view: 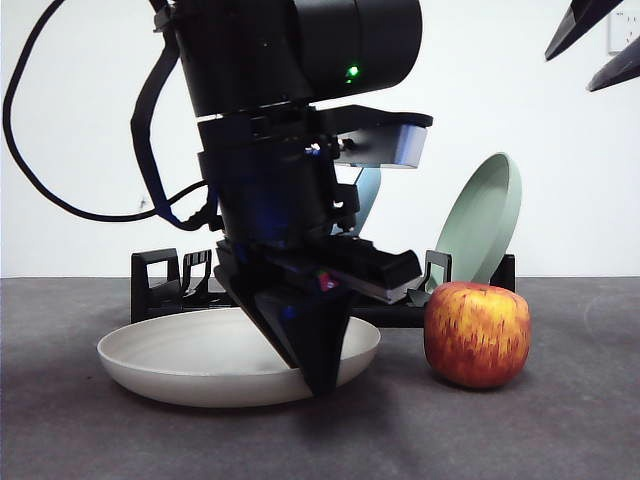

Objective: Take the yellow plate from the plate rack,put the plate on the table,take the apple from the table,put the apple in the plate

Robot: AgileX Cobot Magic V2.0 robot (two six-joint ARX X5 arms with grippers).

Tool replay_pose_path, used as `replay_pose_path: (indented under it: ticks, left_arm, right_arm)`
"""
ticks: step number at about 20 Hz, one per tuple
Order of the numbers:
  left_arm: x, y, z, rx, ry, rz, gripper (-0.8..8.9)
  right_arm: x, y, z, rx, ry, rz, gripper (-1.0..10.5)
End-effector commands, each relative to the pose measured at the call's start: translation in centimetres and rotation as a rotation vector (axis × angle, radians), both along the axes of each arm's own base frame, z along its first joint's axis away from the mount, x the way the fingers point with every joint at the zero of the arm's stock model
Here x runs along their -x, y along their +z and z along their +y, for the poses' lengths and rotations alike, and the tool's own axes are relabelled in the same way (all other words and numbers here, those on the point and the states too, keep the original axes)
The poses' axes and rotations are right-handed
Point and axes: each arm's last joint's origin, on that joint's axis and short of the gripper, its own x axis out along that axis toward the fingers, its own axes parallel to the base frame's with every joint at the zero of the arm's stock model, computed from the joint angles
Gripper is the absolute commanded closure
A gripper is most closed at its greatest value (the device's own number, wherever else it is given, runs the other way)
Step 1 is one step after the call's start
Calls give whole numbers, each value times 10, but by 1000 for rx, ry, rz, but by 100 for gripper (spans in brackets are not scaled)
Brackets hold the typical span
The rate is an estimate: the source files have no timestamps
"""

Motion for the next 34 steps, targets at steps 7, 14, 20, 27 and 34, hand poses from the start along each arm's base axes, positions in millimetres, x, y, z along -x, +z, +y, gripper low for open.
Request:
replay_pose_path:
  ticks: [7,14,20,27,34]
  left_arm:
    - [10,78,17,244,33,-143,530]
    - [53,187,95,500,224,-544,530]
    - [92,233,166,621,461,-821,531]
    - [114,241,202,631,537,-887,531]
    - [114,237,203,588,525,-871,531]
  right_arm:
    - [-3,-5,21,58,123,-9,502]
    - [-21,-51,81,291,234,135,504]
    - [-38,-103,111,434,291,290,505]
    - [-50,-144,118,482,300,436,655]
    - [-49,-139,118,461,281,429,959]
